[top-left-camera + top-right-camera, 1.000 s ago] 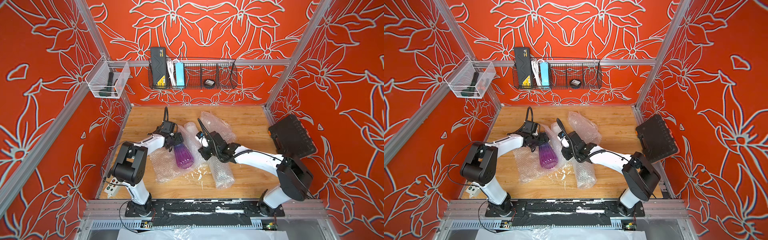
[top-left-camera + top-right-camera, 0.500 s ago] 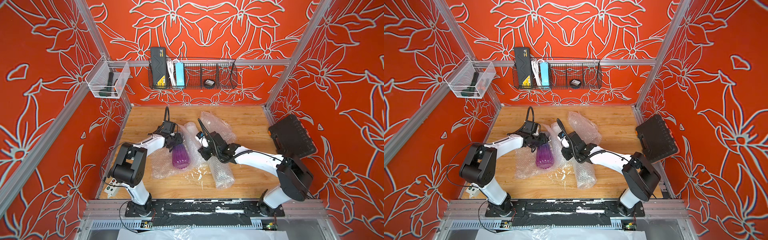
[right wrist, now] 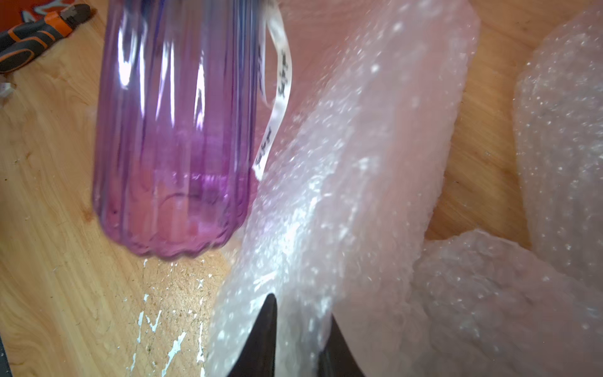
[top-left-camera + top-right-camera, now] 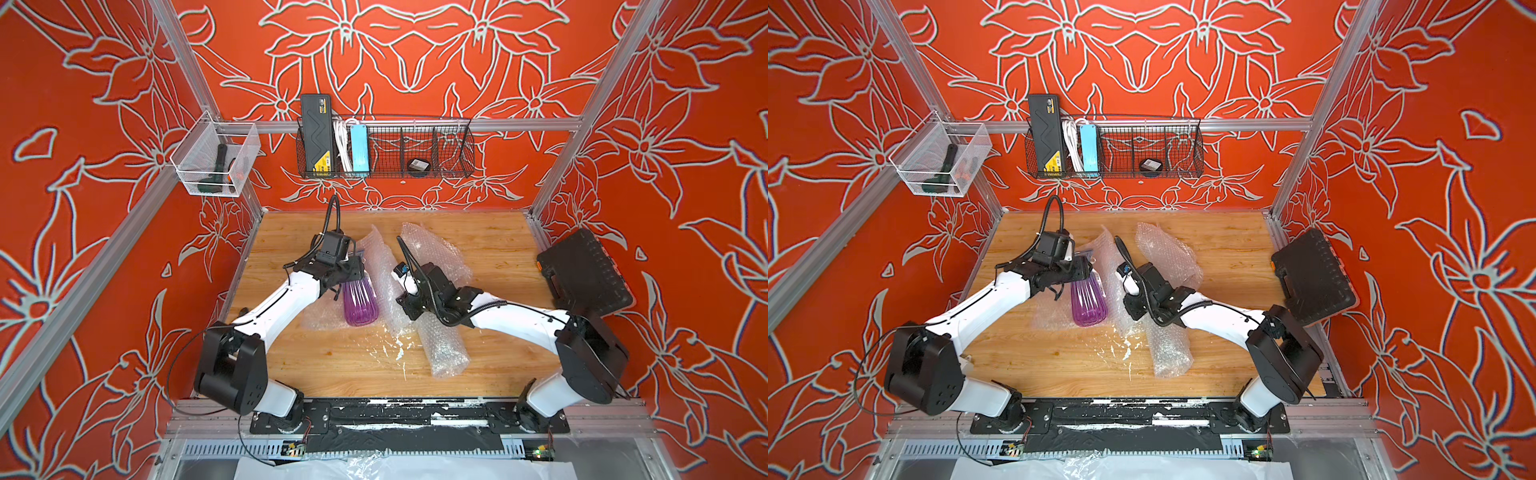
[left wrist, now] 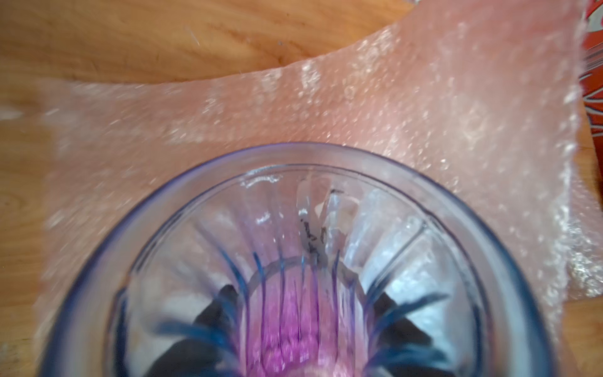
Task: Unwrap the vase from the bubble wrap
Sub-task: Pick up the vase from the bubble wrap.
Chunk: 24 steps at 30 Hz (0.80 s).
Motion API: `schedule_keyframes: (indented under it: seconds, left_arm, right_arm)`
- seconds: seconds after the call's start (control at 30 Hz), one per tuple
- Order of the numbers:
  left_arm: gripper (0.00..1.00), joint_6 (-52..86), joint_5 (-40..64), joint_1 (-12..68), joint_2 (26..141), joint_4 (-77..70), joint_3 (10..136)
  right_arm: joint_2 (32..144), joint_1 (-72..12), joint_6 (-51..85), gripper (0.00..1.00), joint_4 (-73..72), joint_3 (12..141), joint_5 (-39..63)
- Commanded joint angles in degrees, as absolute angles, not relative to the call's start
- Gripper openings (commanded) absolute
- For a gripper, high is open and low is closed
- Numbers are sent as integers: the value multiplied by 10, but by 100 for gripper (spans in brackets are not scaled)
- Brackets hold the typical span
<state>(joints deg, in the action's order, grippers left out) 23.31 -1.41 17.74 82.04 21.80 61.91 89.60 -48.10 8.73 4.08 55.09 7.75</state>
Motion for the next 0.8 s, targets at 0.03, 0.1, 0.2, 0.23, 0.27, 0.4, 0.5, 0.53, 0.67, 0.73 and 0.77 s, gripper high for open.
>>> schedule_keyframes:
  seconds: [0.03,0.1,0.2,0.23,0.27,0.4,0.5,0.53,0.67,0.73,0.77]
  left_arm:
    - [0,206,-55,177,777,170,621]
    - [0,201,-55,178,760,137,602]
    - [0,191,-55,186,721,62,557]
    - [0,187,-59,188,712,47,548]
    - [0,183,-66,190,708,40,544]
    - [0,161,-89,191,696,20,535]
    - [0,146,-116,192,683,1,536]
    - [0,141,-128,192,681,-2,541]
    - [0,118,-163,192,693,-18,567]
    - [0,109,-179,191,704,-36,580]
    - [0,101,-184,191,711,-44,588]
  right_arm:
    - [882,-478,92,21,38,541,73]
    - [883,-479,91,21,40,543,73]
    - [886,-478,92,21,40,543,73]
    - [887,-478,92,21,41,543,72]
    - [887,-479,91,21,41,544,72]
    - [888,-477,93,21,41,542,73]
    - [886,-477,92,21,43,540,71]
    - [885,-478,92,20,45,539,69]
    - [870,-477,90,17,57,534,66]
    - [857,-478,87,15,63,525,64]
    - [851,-478,86,15,66,522,64]
